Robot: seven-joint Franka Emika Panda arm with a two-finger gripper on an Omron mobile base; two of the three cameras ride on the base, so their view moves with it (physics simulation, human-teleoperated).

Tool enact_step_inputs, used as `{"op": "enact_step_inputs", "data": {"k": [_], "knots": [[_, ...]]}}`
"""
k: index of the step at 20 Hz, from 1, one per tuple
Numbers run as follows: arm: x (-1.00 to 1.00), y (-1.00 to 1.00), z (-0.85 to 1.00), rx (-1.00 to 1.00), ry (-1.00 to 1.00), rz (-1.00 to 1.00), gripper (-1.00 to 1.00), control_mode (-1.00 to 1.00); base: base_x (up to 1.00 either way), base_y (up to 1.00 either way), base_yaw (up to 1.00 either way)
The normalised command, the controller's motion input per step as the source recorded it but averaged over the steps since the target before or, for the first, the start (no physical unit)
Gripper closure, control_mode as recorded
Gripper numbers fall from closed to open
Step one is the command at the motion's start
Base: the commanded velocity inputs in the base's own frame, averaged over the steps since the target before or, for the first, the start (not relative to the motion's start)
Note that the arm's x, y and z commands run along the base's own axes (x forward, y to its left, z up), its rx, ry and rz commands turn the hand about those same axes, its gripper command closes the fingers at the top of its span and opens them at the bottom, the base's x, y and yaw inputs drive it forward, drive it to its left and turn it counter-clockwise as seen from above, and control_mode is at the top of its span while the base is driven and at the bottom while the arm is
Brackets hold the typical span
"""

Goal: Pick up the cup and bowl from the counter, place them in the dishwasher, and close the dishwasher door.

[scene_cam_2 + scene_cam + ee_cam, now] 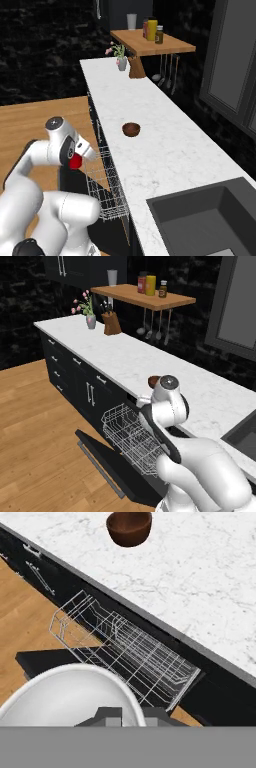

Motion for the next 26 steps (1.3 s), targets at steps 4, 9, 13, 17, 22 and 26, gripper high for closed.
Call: {"op": "enact_step_inputs", "data": {"k": [4, 9, 13, 17, 22, 26], "knots": [[-0.09, 0.21, 0.00, 0.00, 0.00, -0.16, 1.00, -1.00, 0.00, 0.00, 0.00], [0.00, 0.20, -0.01, 0.00, 0.01, -0.17, 1.00, -1.00, 0.00, 0.00, 0.00], [0.01, 0.23, -0.06, 0.00, 0.15, -0.17, 1.00, -1.00, 0.00, 0.00, 0.00], [0.06, 0.17, -0.03, 0.00, 0.17, -0.17, 1.00, -1.00, 0.00, 0.00, 0.00], [0.24, 0.04, 0.00, 0.00, 0.05, -0.16, 1.00, -1.00, 0.00, 0.00, 0.00], [0.20, 0.00, -0.04, 0.00, 0.00, -0.10, 1.00, -1.00, 0.00, 0.00, 0.00]]}}
